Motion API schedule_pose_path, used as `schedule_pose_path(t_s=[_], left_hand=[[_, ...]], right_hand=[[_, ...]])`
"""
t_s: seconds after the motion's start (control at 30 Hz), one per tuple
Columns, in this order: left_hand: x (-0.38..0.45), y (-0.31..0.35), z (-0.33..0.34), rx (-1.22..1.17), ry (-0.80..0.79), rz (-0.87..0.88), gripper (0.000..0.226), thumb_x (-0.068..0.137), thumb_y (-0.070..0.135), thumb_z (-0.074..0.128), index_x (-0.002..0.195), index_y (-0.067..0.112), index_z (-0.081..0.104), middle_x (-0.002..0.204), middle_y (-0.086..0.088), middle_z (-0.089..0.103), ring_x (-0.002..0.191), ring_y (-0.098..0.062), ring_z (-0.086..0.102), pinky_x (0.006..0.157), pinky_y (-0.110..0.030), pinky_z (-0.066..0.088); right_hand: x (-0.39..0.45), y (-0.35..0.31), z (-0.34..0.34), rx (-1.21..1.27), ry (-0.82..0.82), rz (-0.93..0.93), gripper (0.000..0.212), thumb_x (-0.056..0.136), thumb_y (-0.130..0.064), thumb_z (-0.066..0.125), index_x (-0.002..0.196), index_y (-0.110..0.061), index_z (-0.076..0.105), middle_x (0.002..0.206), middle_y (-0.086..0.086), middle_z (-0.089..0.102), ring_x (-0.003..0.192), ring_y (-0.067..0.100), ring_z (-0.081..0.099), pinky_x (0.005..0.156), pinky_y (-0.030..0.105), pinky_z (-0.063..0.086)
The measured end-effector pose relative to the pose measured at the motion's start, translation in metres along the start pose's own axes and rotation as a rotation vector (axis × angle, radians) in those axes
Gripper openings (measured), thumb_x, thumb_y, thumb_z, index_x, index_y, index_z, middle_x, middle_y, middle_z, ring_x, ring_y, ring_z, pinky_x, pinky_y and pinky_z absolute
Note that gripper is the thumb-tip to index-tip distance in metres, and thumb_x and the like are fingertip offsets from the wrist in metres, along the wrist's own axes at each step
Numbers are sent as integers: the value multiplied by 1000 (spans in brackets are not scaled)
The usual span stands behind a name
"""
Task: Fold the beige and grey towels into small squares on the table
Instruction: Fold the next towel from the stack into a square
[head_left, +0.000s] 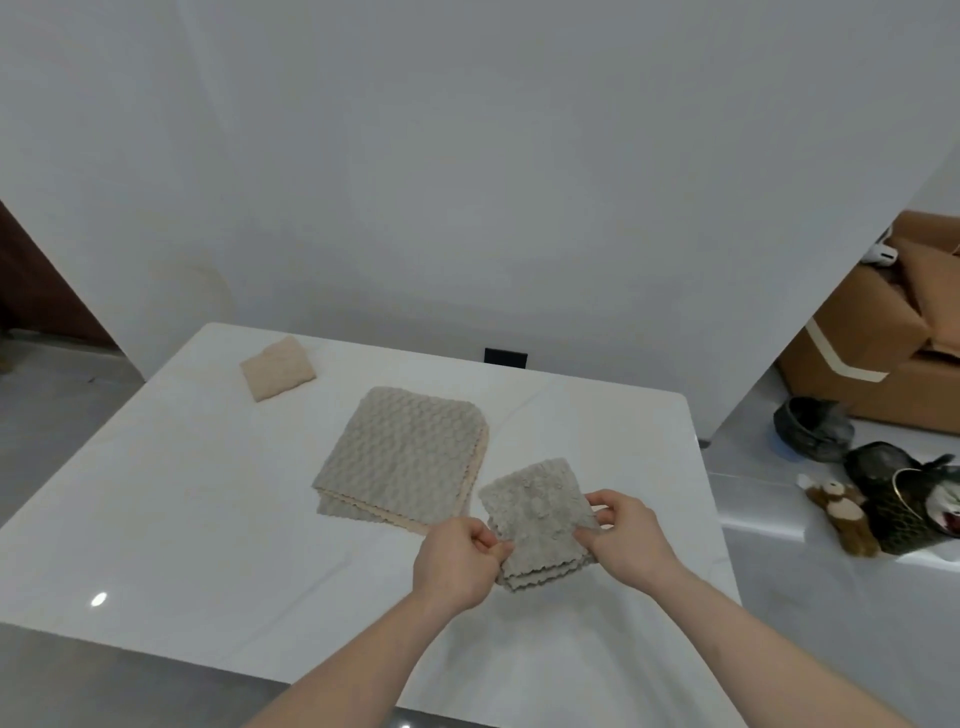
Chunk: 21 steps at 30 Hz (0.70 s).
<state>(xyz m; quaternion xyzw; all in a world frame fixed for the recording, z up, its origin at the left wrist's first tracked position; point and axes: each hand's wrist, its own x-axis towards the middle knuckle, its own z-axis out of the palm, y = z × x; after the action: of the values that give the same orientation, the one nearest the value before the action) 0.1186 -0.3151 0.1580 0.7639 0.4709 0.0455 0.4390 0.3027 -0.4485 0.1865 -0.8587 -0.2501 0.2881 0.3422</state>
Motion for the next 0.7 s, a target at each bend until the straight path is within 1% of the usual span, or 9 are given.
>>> schedule_pose_path(t_s=[0.07, 0.2, 0.27, 0.33, 0.4, 0.5, 0.63, 0.7], left_hand=[[3, 12, 10, 10, 3, -3, 30, 84, 50, 78, 68, 27, 69, 57, 17, 65, 62, 0, 64, 64, -25, 54], [9, 32, 32, 34, 22, -16, 31, 86, 50, 77, 66, 28, 67, 55, 21, 64, 58, 4, 60, 58, -22, 46], [14, 44, 51, 26, 36, -35, 32, 85, 52, 77, 66, 28, 68, 58, 22, 66, 59, 3, 62, 59, -24, 50], [16, 56, 73, 10, 60, -70, 31, 85, 52, 77, 67, 27, 69, 61, 19, 68, 62, 1, 64, 63, -25, 54], [17, 72, 99, -10, 87, -107, 31, 85, 51, 76, 66, 27, 69, 62, 18, 69, 62, 1, 65, 62, -25, 54], [18, 98, 132, -25, 122, -149, 32, 85, 51, 77, 66, 27, 70, 62, 17, 69, 64, 0, 65, 63, -26, 55], [16, 122, 162, -64, 174, -212, 32, 84, 52, 77, 66, 26, 70, 62, 16, 69, 64, -1, 65, 64, -26, 56], [15, 131, 172, -78, 182, -234, 32, 84, 51, 77, 66, 26, 70, 62, 16, 69, 64, -2, 66, 63, -26, 56]], right_hand=[[10, 7, -13, -6, -3, -4, 24, 79, -12, 76, 93, -30, 71, 75, -6, 75, 70, 8, 71, 66, 30, 59], [29, 21, -34, -41, -42, -43, 23, 80, -12, 77, 93, -30, 71, 75, -5, 74, 71, 10, 71, 67, 31, 60], [44, 33, -49, -57, -72, -63, 22, 80, -13, 76, 93, -30, 71, 75, -5, 74, 70, 9, 71, 64, 28, 58], [59, 47, -67, -72, -100, -84, 20, 80, -17, 76, 93, -31, 71, 74, -5, 74, 69, 9, 70, 60, 25, 55], [74, 62, -86, -90, -131, -107, 18, 80, -20, 75, 94, -32, 72, 76, -6, 75, 70, 8, 70, 59, 23, 53], [95, 82, -116, -113, -167, -137, 18, 80, -20, 76, 94, -30, 72, 75, -6, 74, 70, 8, 69, 58, 20, 49], [117, 101, -142, -125, -230, -136, 18, 80, -19, 76, 93, -30, 71, 76, -5, 75, 68, 12, 70, 60, 25, 54], [125, 104, -149, -125, -254, -146, 17, 81, -19, 76, 93, -30, 71, 77, -5, 76, 69, 12, 71, 59, 25, 54]])
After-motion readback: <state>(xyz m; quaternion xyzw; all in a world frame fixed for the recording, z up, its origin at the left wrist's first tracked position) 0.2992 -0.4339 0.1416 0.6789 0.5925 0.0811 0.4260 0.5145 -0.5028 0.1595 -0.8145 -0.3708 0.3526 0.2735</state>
